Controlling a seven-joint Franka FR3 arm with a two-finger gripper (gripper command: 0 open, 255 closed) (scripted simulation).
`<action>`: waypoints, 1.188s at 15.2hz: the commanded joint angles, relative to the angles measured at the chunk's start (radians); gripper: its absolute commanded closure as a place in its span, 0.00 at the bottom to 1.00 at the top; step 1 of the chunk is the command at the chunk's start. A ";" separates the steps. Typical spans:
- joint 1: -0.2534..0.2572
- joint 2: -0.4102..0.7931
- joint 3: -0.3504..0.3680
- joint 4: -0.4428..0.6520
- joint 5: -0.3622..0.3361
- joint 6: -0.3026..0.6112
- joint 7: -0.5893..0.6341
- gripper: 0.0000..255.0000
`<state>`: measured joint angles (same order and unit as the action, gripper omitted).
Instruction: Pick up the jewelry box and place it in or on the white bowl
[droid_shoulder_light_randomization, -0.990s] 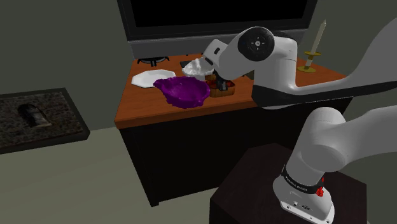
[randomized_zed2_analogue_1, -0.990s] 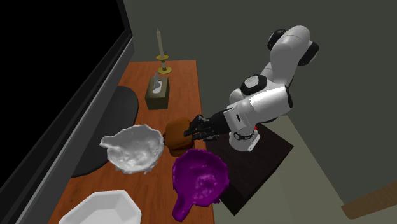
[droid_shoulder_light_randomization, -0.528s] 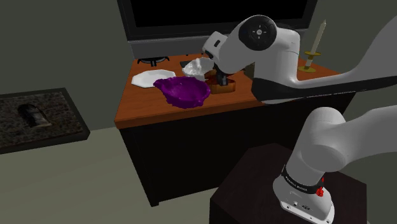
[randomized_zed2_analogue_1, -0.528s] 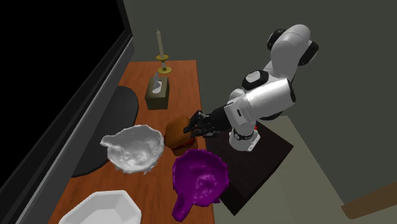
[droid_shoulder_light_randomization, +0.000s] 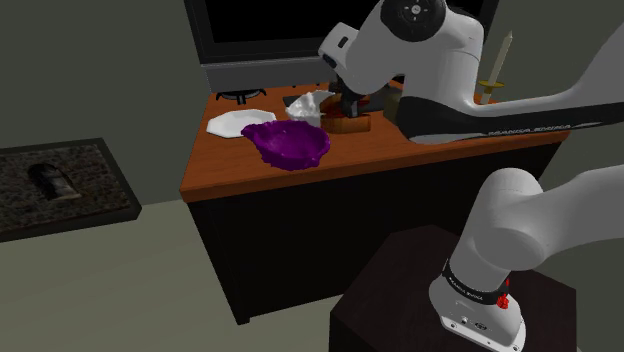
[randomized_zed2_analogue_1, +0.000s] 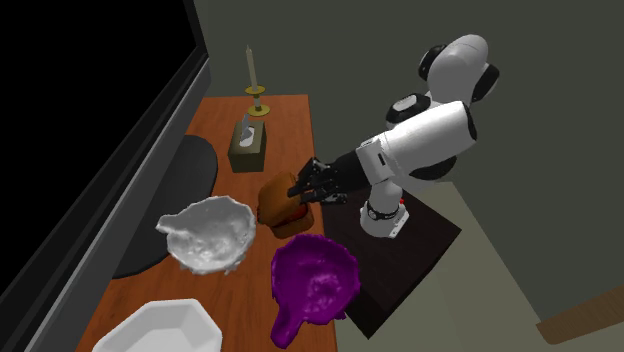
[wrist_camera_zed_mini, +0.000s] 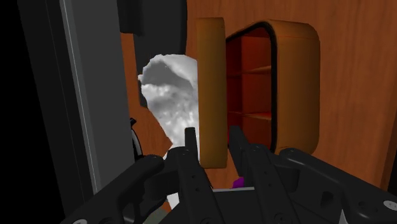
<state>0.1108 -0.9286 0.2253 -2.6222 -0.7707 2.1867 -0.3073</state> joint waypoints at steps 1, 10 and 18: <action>0.001 0.005 -0.004 0.029 0.007 -0.016 -0.019 1.00; 0.005 0.027 -0.014 0.148 0.037 -0.090 -0.097 1.00; 0.004 0.058 -0.018 0.263 0.060 -0.154 -0.160 1.00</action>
<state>0.1143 -0.8737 0.2066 -2.3747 -0.7140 2.0419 -0.4595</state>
